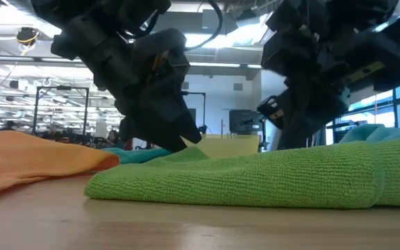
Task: Fold microfiber towels
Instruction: Fold the green microfiber cloth
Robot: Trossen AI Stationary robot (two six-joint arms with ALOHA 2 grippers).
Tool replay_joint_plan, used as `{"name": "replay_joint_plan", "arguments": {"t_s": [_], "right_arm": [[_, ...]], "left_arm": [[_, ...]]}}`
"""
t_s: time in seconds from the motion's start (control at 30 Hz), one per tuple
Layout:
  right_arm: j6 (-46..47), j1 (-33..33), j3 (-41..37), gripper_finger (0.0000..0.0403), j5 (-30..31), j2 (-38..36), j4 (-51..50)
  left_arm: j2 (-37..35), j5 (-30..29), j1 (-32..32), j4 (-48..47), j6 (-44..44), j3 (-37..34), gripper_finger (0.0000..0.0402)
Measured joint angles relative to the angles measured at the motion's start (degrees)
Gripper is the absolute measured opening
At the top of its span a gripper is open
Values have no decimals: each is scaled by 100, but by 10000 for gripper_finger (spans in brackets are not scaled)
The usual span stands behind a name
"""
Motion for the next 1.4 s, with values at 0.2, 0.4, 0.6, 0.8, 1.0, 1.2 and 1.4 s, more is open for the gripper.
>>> {"name": "replay_joint_plan", "arguments": {"t_s": [0.2,0.4,0.6,0.8,1.0,1.2,1.4], "right_arm": [[163,-152,-2,9,63,333,5],[292,-336,-2,10,147,381,3],[291,-426,-2,10,147,381,-33],[295,-422,-2,11,142,381,-33],[297,-422,0,11,142,381,-110],[297,-422,4,11,222,381,-322],[293,-420,9,11,278,377,-405]], "left_arm": [[63,96,0,-25,46,7,176],[63,-136,12,-5,115,7,175],[142,70,37,19,126,2,145],[142,70,37,24,248,2,104],[177,48,37,30,574,0,14],[-6,-308,-112,32,634,1,1],[-310,-888,-514,-201,624,4,0]]}}
